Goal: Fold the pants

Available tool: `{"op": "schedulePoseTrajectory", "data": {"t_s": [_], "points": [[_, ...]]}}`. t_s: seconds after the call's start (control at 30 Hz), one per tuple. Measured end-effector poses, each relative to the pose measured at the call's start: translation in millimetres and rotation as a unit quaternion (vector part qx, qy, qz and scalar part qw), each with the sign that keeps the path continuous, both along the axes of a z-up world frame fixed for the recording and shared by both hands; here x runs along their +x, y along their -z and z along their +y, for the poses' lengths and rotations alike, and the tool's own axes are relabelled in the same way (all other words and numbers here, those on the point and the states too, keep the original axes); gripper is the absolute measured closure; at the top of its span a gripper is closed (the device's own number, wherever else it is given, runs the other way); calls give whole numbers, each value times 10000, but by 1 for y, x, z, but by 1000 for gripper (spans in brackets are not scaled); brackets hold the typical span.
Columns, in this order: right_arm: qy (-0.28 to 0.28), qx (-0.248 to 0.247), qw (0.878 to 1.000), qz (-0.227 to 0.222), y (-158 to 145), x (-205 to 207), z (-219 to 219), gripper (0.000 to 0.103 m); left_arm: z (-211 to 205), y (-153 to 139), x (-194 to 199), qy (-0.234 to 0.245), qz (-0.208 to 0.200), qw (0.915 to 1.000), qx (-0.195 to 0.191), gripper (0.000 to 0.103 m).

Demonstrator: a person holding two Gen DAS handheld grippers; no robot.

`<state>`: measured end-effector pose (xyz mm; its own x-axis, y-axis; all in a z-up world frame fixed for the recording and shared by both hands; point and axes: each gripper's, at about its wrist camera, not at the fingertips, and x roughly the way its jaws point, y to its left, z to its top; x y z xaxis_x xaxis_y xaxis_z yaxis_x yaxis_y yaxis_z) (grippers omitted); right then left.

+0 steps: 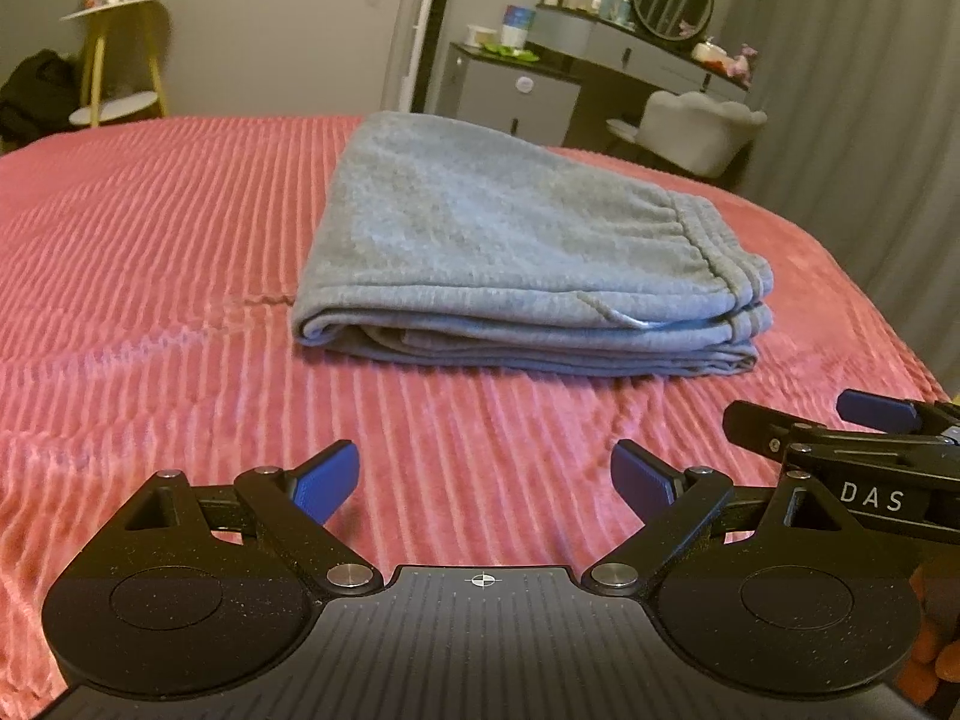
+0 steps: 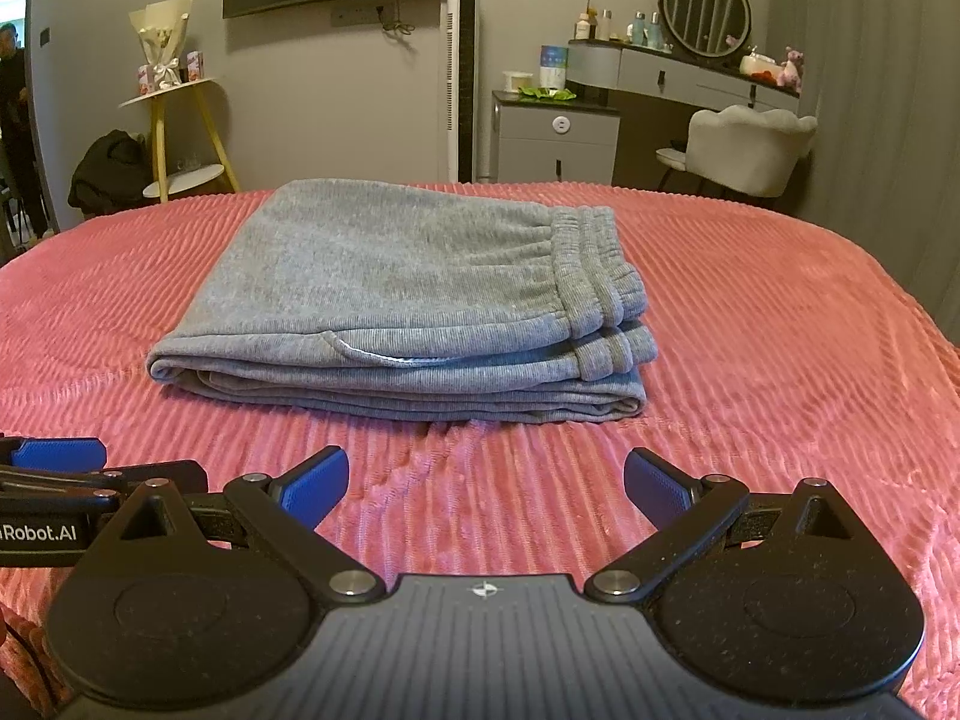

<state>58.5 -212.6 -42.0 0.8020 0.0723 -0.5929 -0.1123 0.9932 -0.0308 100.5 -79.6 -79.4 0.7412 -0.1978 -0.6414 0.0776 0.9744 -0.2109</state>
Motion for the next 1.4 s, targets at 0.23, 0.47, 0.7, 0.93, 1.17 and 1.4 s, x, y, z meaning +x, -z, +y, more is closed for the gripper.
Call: {"op": "schedulePoseTrajectory", "data": {"t_s": [0.23,0.47,0.7,0.93,1.17,1.4], "points": [[25,7,10000,7,0,0,0,4,-3,0,0,104,-20,9999,14,8],[25,5,10000,2,0,0,-1,4,-2,0,0,89,-22,10000,-27,8],[30,11,10000,4,0,1,-1,4,-2,0,0,113,-22,9999,-12,8],[31,13,10000,3,0,1,-1,4,-3,0,1,141,-19,9999,-37,8],[34,13,10000,8,0,1,-2,4,-3,0,1,156,-18,9999,-49,8],[49,-13,10000,5,0,0,-1,4,-2,-1,2,170,-47,9998,-100,8]]}}
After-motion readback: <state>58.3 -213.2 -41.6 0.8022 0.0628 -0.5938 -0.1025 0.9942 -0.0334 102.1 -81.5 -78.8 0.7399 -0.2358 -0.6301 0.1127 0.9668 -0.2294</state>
